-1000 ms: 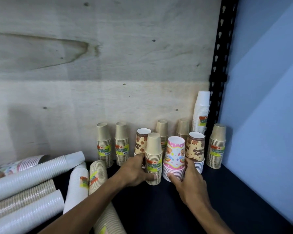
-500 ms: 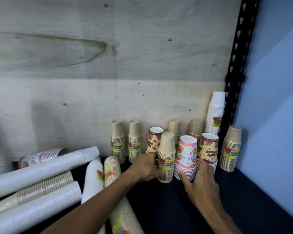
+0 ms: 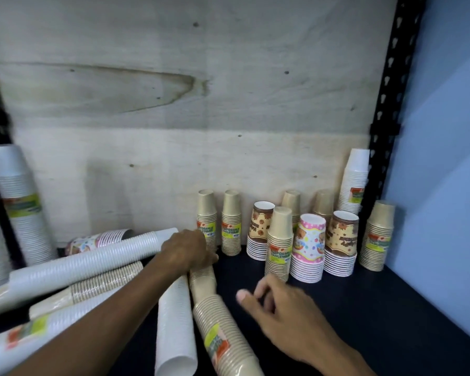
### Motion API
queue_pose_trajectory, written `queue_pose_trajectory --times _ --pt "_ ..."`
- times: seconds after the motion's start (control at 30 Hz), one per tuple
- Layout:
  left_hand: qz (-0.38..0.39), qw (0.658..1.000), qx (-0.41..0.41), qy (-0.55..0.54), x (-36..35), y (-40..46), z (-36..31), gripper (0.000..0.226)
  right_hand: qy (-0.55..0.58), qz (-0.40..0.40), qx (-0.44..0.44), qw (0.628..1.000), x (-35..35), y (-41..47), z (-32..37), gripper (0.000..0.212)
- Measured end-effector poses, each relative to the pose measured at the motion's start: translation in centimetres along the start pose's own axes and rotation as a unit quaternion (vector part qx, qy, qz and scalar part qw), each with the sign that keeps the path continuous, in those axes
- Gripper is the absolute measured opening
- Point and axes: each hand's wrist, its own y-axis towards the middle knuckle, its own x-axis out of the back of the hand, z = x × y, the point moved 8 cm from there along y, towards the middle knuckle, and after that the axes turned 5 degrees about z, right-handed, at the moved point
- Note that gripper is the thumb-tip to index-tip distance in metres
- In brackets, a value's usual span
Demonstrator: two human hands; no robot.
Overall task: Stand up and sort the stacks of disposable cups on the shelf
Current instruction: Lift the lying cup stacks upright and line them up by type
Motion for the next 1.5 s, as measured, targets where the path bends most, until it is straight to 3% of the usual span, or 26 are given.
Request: queue_pose_trajectory --times 0.07,0.13,0.3,0.53,0.67,0.8,0.87,1.0,1.1,1.2,1.3,1.43,1.5 --pt "0.013 0.999 0.020 0.023 -0.7 -0.4 0.1 0.067 -0.004 0.147 -0.025 0.989 -1.9 -0.8 1.4 0.069" --pt "0.015 0.999 0.025 0.032 -1.2 -0.5 -0.4 0.069 -0.034 0.243 -0.034 0.969 -3.1 -1.7 2.2 0.068" --pt "0.036 0.998 0.017 0.044 -1.9 -0.6 -2.2 0.074 -0.111 0.328 -0.021 0.938 -3.5 -2.7 3.1 0.063" --pt "0.088 0.986 0.025 -0.138 -1.5 -1.0 -1.1 0.052 -0.118 0.252 -0.034 0.960 2.3 -2.2 2.1 0.063" --pt "0.080 0.960 0.008 -0.267 -0.8 -0.9 -0.1 0.060 -0.092 0.183 -0.038 0.978 6.2 0.0 2.8 0.056" --pt "0.057 0.923 -0.049 -0.376 -0.3 -0.5 0.5 0.034 -0.103 0.105 -0.016 0.989 9.2 2.4 5.1 0.048" --pt "0.030 0.913 -0.079 -0.399 0.1 -0.4 0.8 0.044 -0.110 0.071 -0.005 0.991 9.9 3.7 6.2 0.051" --pt "-0.024 0.916 -0.127 -0.380 0.3 -0.4 1.9 0.069 -0.134 0.016 -0.001 0.991 9.5 5.6 7.1 0.079" --pt "-0.034 0.886 -0.180 -0.425 0.8 -1.4 1.8 0.068 -0.137 0.006 -0.006 0.991 8.3 6.0 6.7 0.091" --pt "-0.064 0.861 -0.230 -0.449 2.6 -1.9 1.5 0.060 -0.129 0.003 -0.020 0.991 7.7 6.1 6.0 0.087" --pt "-0.066 0.889 -0.231 -0.390 3.1 -1.4 1.4 0.071 -0.122 0.002 -0.027 0.992 7.4 6.1 5.4 0.082" --pt "0.043 0.928 -0.131 -0.347 1.4 -0.7 2.6 0.093 -0.114 -0.008 -0.027 0.993 7.0 5.8 4.9 0.080" --pt "0.064 0.942 -0.118 -0.308 1.5 -0.9 3.1 0.099 -0.109 -0.009 -0.029 0.994 6.9 5.8 4.7 0.081"
